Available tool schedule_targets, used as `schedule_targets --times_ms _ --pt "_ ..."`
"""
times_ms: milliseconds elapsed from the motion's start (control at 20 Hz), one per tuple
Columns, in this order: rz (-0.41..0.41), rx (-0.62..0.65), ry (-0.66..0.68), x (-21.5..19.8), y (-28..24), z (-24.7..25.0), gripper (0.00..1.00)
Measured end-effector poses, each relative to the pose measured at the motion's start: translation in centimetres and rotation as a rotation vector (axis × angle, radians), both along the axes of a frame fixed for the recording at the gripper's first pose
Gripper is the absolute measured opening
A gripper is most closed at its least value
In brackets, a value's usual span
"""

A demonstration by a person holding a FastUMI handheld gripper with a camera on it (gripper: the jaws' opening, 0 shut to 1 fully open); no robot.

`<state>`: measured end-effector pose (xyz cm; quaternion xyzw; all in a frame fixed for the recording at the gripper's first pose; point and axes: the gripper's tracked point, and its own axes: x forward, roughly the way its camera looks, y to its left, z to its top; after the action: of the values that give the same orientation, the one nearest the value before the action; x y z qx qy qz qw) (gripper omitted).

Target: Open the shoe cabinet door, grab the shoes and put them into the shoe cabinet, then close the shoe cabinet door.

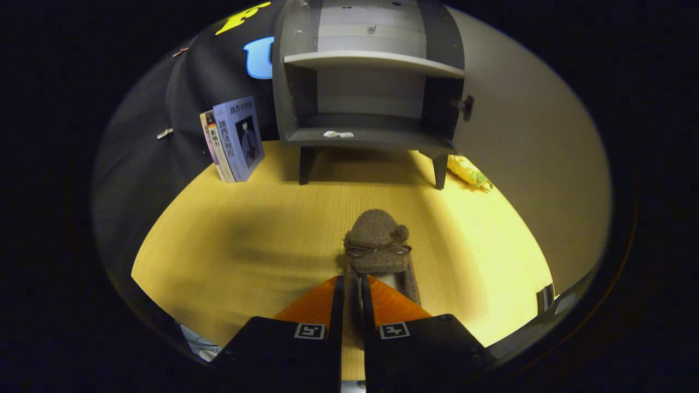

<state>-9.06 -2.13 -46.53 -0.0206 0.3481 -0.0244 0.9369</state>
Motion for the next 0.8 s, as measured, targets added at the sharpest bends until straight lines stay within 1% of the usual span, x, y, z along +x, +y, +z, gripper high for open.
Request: schedule_targets --times_ms 150,300,550,800 --pt "0.004 -0.024 0.06 0.4 0.0 -2.3 0.21" --pt "0.012 -0.033 0.087 1.1 0.0 -3.9 0.22" --pt "0.007 -0.028 0.062 3.0 -0.2 -4.5 0.22" --pt "0.014 -0.033 0.073 3.7 -0.4 -4.9 0.22"
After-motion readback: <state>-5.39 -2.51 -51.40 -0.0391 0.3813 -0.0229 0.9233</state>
